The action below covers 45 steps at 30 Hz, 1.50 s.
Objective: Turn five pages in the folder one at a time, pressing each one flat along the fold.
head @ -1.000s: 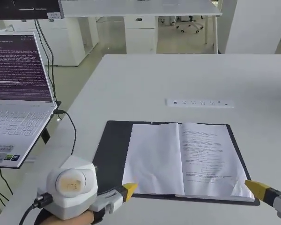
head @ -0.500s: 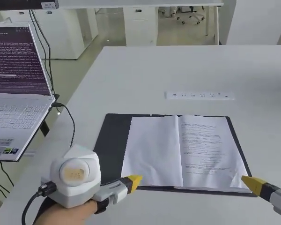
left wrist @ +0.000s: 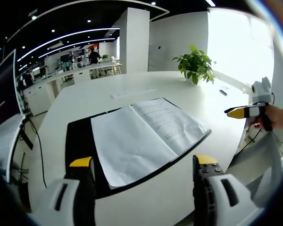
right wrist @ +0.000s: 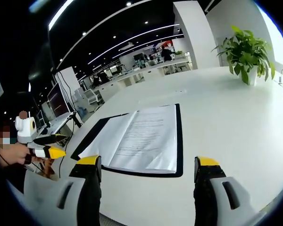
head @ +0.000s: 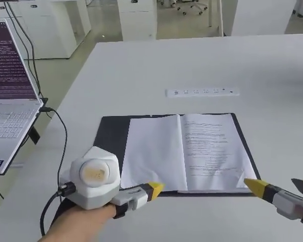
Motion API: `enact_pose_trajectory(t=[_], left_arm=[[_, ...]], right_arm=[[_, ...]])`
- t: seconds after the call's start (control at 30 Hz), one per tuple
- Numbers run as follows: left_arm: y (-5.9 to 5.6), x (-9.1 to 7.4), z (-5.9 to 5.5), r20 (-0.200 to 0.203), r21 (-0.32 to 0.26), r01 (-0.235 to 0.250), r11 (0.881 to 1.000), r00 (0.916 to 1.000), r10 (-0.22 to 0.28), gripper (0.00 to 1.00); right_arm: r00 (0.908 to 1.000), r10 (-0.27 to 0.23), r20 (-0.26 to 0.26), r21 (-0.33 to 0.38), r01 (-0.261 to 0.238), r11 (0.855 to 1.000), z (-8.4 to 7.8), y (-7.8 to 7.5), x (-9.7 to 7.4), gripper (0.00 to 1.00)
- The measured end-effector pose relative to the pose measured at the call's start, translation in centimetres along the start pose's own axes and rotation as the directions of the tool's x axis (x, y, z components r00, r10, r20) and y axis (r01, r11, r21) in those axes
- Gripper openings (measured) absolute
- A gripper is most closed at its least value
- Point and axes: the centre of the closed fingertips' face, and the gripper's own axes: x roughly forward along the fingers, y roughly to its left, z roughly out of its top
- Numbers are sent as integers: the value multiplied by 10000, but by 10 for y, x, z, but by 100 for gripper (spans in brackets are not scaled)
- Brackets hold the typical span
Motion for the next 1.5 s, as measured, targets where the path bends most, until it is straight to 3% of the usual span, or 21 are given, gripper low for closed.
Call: enact_pose_trajectory(t=[0.37, 0.83, 1.17, 1.5], left_arm=[[-34, 40, 3, -327, 534, 777, 9955, 9966, -760, 84], [-88, 100, 11, -634, 1422, 1810, 9732, 9828, -1736, 78], [-115, 132, 6, -985, 1788, 2109, 9610, 9757, -1958, 73], [-131, 161, 9, -894, 1715, 1964, 9654, 9790, -1832, 67]], right_arm=[[9999, -65, -116, 98, 67, 9999, -8, -6, 0, 80], [9997, -224, -85, 230, 226, 9995, -11, -16, 2, 78], [9996, -272, -106, 273, 275, 9992, -12, -22, 4, 77], [9994, -301, -183, 449, 309, 9985, -19, -28, 6, 77]])
